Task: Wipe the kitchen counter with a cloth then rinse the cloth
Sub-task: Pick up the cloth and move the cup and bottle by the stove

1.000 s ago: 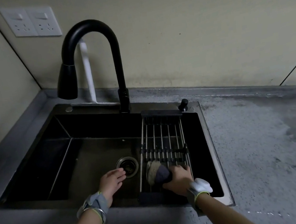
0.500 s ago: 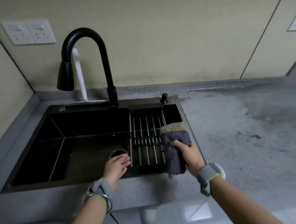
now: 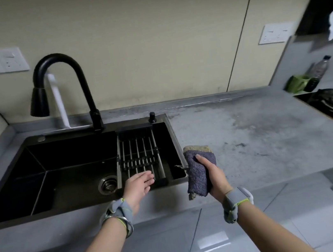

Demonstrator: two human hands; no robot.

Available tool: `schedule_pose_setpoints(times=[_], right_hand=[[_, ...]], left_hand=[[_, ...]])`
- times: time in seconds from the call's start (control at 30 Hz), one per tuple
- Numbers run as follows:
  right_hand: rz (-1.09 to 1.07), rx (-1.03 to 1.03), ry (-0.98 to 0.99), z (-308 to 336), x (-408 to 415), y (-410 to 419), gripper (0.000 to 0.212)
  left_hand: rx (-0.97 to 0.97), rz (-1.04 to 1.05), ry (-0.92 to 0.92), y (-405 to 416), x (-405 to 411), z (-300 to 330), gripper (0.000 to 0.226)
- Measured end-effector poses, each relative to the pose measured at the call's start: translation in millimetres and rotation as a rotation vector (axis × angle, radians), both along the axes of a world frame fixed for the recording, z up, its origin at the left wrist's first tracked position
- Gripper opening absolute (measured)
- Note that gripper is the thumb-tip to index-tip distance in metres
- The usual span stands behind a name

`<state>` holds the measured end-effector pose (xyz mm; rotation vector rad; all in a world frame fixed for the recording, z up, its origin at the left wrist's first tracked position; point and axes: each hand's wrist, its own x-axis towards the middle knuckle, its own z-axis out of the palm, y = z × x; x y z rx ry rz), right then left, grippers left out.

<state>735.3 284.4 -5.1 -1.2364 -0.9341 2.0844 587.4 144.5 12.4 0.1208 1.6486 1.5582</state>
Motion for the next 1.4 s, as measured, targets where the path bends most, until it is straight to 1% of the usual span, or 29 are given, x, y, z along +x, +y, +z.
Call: schedule_pose_setpoints(times=[0.1, 0.17, 0.2, 0.3, 0.37, 0.4, 0.47, 0.5, 0.6, 0.67, 0.73, 0.87, 0.93, 1.03, 1.1, 1.2, 1.23, 1.4], right_hand=[[-0.016, 0.011, 0.022, 3.7, 38.5, 28.8, 0.061], [-0.021, 0.011, 0.037, 4.0, 50.9, 37.8, 0.060], [-0.035, 0.023, 0.038, 5.9, 74.9, 56.3, 0.058], [-0.055, 0.028, 0.018, 6.7, 104.7, 82.4, 0.055], [-0.056, 0.048, 0.009, 5.7, 143.3, 114.6, 0.056], [-0.047, 0.058, -0.009, 5.4, 144.8, 115.9, 0.055], [-0.063, 0.079, -0.052, 3.4, 183.7, 147.6, 0.052], [-0.051, 0.087, -0.061, 3.2, 185.6, 148.4, 0.050], [-0.048, 0.139, -0.124, 3.6, 226.5, 183.1, 0.038], [-0.069, 0.172, -0.156, 3.7, 249.7, 201.8, 0.034], [-0.090, 0.203, -0.187, 1.4, 270.3, 218.4, 0.036], [-0.176, 0.237, -0.248, -8.1, 315.1, 260.6, 0.047], [-0.217, 0.235, -0.257, -13.8, 332.9, 277.7, 0.044], [-0.254, 0.240, -0.263, -14.0, 351.5, 294.7, 0.027], [-0.306, 0.255, -0.274, -17.4, 372.6, 328.8, 0.022], [-0.327, 0.262, -0.301, -20.9, 391.3, 368.0, 0.021], [-0.325, 0.263, -0.311, -20.6, 391.3, 368.3, 0.020], [-0.306, 0.262, -0.369, -24.4, 409.8, 457.6, 0.024]], left_hand=[[0.008, -0.021, 0.003, 34.8, 35.5, 3.8, 0.023], [0.020, -0.034, 0.006, 44.4, 45.6, 5.9, 0.026], [0.033, -0.037, 0.004, 65.0, 68.6, 7.4, 0.025], [0.048, -0.033, -0.014, 90.4, 96.4, 8.3, 0.020], [0.060, -0.025, -0.023, 127.9, 133.1, 7.7, 0.023], [0.060, -0.016, -0.018, 129.2, 133.9, 7.7, 0.025], [0.064, -0.016, -0.009, 162.0, 169.0, 6.4, 0.026], [0.060, 0.002, -0.003, 163.7, 167.6, 3.5, 0.027], [0.057, 0.002, 0.006, 196.7, 201.5, -0.9, 0.029], [0.045, -0.007, 0.004, 218.6, 220.7, -7.1, 0.029], [0.035, -0.028, 0.003, 238.5, 237.0, -12.8, 0.029], [0.007, -0.106, 0.005, 290.3, 270.2, -22.0, 0.029], [0.000, -0.135, -0.004, 313.1, 282.8, -25.4, 0.028], [-0.004, -0.177, 0.000, 344.0, 297.5, -25.4, 0.028], [-0.003, -0.230, -0.001, 389.7, 316.2, -30.3, 0.029], [0.021, -0.285, -0.026, 440.1, 333.4, -32.6, 0.030], [0.019, -0.285, -0.020, 443.3, 333.4, -33.7, 0.030], [0.016, -0.314, -0.036, 546.6, 348.6, -38.6, 0.030]])
